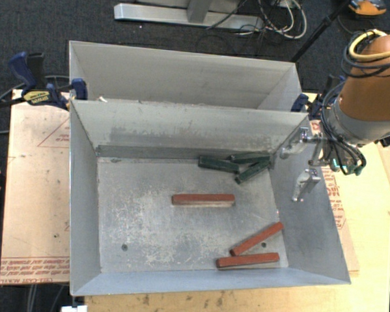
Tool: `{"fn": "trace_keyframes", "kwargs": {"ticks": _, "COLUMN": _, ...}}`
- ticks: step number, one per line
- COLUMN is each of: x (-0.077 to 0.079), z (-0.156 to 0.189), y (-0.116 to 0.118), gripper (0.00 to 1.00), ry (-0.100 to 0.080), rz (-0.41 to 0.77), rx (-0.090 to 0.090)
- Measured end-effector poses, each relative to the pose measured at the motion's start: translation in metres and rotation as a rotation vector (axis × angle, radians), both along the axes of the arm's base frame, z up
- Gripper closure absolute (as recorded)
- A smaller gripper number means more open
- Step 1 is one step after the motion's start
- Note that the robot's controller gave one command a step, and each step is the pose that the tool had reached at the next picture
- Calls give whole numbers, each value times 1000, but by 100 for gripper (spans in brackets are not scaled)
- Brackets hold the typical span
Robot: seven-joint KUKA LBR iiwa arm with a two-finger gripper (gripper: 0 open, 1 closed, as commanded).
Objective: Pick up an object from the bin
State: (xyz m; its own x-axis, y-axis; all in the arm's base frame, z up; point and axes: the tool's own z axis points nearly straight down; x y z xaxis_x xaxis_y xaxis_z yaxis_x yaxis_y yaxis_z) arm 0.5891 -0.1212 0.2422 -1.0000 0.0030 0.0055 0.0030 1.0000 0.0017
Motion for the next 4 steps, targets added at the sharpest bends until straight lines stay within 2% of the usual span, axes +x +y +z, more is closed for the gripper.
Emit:
{"fn": "trace_keyframes", "kwargs": {"ticks": 1, "x": 1, "z": 4, "y": 0, "gripper": 0, "ry": -7, "rz": 3, "rx": -2}}
{"fn": "trace_keyframes", "kwargs": {"ticks": 2, "x": -21, "z": -46, "y": 17, "gripper": 0, "ry": -12, "rz": 57, "rx": -2}}
{"fn": "trace_keyframes", "kwargs": {"ticks": 3, "x": -27, "z": -114, "y": 58, "gripper": 0, "ry": -10, "rz": 95, "rx": -2}}
{"fn": "trace_keyframes", "kwargs": {"ticks": 4, "x": -62, "z": -167, "y": -34, "gripper": 100, "ry": -12, "rz": 173, "rx": -3}}
